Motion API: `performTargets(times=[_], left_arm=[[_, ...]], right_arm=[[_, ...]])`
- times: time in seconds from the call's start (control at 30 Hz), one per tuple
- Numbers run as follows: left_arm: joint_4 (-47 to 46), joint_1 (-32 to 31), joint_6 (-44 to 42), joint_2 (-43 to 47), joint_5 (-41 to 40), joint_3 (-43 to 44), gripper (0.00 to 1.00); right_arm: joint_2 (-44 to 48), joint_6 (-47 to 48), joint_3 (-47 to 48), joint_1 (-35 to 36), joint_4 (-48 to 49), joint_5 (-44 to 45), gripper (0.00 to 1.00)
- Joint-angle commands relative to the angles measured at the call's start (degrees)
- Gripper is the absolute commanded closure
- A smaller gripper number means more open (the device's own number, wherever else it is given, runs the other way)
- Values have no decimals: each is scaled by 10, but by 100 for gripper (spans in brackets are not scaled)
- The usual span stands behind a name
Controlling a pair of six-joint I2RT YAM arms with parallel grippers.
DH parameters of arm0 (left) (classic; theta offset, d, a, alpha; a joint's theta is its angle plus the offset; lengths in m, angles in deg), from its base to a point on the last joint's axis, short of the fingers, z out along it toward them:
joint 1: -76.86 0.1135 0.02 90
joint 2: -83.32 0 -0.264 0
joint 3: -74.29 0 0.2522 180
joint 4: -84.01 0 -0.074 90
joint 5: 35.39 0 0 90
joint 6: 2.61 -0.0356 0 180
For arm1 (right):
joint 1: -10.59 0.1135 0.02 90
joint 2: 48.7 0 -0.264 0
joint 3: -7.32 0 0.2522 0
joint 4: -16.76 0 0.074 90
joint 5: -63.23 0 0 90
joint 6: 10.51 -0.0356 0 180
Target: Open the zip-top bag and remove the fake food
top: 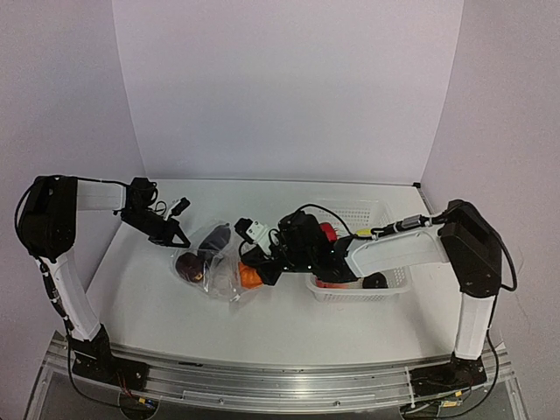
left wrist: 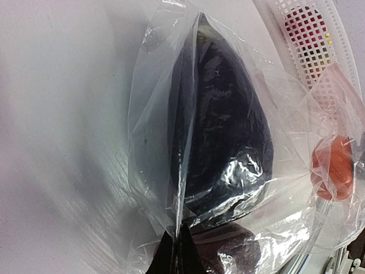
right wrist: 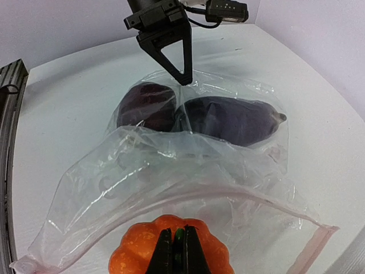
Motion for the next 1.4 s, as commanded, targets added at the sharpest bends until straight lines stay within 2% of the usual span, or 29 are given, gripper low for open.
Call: performTargets(times=[0.0, 0.17, 0.37, 0.47, 0.57, 0.7, 0.87, 0.9, 0.93, 1.0, 1.07, 1.17, 1.23, 1.3, 1.37], left_arm=[[-12, 2, 7, 7, -8, 19, 100], [-14, 2, 13, 6, -2, 13, 100], [-15, 2, 21, 9, 2, 11, 100], [-16, 2, 26, 11, 7, 8, 100], [-18, 2, 35, 13, 13, 5, 100], [-14, 2, 54, 15, 12, 4, 100], [-9, 2, 92, 13, 9, -7, 100], [-9, 2, 98, 13, 11, -10, 100], [-9, 2, 102, 13, 14, -15, 100], [-9, 3, 105, 14, 15, -19, 100], [-9, 2, 105, 15, 13, -21, 100], [-8, 2, 108, 17, 13, -21, 100], [-10, 2, 110, 20, 14, -23, 100], [-12, 2, 112, 23, 14, -26, 100], [-15, 2, 114, 25, 14, -30, 100]], right_arm=[[60, -42, -35, -1, 16, 1, 100], [115, -108, -60, -11, 105, 98, 100], [176, -115, -75, -33, 122, 233, 100], [200, -76, -97, -46, 85, 323, 100], [208, -73, -120, -71, -3, 423, 100], [228, -161, -180, -115, -68, 474, 100], [237, -186, -182, -129, -135, 484, 97], [236, -186, -173, -130, -155, 485, 90], [235, -184, -162, -130, -172, 483, 74], [233, -172, -135, -130, -210, 478, 54], [229, -162, -104, -130, -261, 484, 42], [229, -156, -58, -130, -303, 493, 36], [231, -155, -34, -128, -318, 449, 33], [221, -144, 0, -121, -321, 349, 39], [194, -134, 28, -110, -323, 202, 45]])
